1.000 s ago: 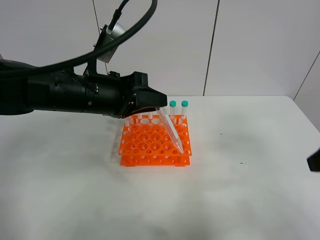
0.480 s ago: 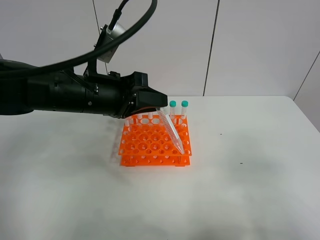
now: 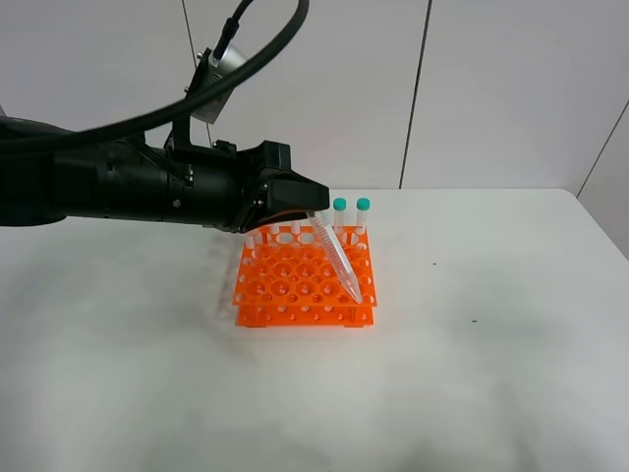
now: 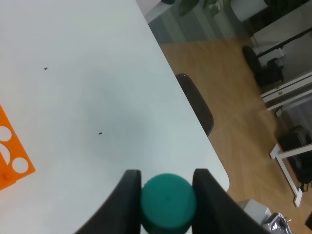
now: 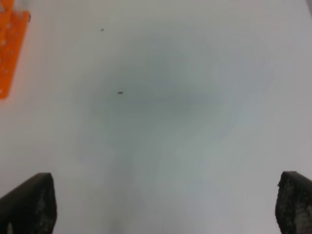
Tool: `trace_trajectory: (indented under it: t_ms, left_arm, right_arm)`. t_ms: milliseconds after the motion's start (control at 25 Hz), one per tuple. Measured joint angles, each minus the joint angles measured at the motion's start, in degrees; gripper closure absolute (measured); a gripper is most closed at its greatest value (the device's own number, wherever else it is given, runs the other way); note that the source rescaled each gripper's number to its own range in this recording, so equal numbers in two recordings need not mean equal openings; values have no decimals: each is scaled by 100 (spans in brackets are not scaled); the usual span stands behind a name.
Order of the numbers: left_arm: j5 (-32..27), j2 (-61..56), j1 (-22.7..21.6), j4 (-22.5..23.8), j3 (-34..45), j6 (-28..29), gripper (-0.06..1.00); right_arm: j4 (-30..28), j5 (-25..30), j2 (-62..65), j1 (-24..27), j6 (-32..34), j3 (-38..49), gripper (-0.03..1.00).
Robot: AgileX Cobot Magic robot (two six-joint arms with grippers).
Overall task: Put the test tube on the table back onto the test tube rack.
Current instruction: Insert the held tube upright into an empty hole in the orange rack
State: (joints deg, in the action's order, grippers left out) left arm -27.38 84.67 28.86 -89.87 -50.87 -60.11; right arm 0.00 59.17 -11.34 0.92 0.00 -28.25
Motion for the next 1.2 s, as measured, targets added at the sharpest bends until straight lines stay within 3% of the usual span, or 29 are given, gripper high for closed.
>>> trace_trajectory:
  t_ms: [320, 600, 920, 1040, 1200]
  left_arm:
    - [-6, 0, 0, 0, 0, 0, 93]
    - [-1, -182, 0, 0, -6, 0, 93]
    - [129, -1206, 0, 26, -37, -143, 93]
    - [424, -1483, 0, 291, -37, -282, 93]
    - [1019, -1649, 0, 1005, -37, -318, 93]
  right_arm:
    - [43, 6, 1143, 35, 0, 6, -3]
    - [65, 6, 1149, 35, 0, 1, -3]
    - [65, 6, 1149, 35, 0, 1, -3]
    - [65, 6, 1149, 35, 0, 1, -3]
    - [65, 6, 1149, 35, 0, 1, -3]
